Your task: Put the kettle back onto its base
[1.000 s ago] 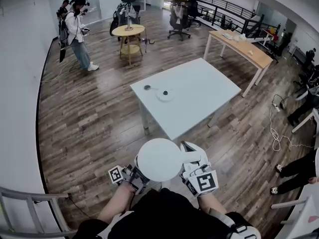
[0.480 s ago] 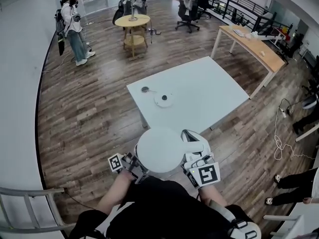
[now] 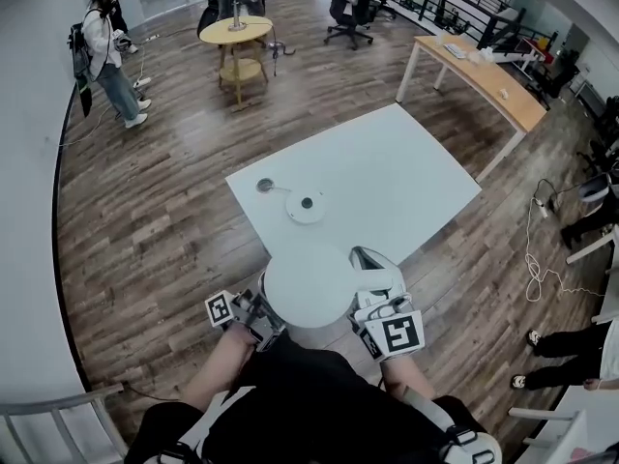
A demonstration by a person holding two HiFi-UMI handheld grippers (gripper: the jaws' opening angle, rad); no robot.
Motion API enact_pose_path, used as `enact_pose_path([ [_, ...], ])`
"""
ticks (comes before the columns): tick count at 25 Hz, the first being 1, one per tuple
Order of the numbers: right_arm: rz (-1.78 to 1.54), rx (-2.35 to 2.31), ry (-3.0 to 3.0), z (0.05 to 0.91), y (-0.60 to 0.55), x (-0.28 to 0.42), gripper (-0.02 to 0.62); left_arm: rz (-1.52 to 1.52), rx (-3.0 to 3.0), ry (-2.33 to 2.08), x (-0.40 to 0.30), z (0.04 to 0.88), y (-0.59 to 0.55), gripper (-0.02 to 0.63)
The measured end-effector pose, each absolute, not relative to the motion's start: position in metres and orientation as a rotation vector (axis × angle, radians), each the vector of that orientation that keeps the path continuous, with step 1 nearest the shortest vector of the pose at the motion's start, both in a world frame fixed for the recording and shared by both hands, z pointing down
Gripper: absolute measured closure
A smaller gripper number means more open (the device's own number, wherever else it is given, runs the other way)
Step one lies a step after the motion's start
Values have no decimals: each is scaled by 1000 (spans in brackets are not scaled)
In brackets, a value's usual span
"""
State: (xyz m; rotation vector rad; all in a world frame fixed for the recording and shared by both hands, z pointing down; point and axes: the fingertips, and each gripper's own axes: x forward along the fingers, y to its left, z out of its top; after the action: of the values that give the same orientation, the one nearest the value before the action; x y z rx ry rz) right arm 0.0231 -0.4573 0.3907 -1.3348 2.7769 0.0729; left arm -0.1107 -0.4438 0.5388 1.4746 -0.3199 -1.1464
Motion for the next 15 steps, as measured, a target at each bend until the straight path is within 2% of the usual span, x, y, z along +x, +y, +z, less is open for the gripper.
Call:
enact_pose_path([
  [15,165,-1546,2646,395,-586,-8,591,-1024,1507,-189,-147,539,-598,196],
])
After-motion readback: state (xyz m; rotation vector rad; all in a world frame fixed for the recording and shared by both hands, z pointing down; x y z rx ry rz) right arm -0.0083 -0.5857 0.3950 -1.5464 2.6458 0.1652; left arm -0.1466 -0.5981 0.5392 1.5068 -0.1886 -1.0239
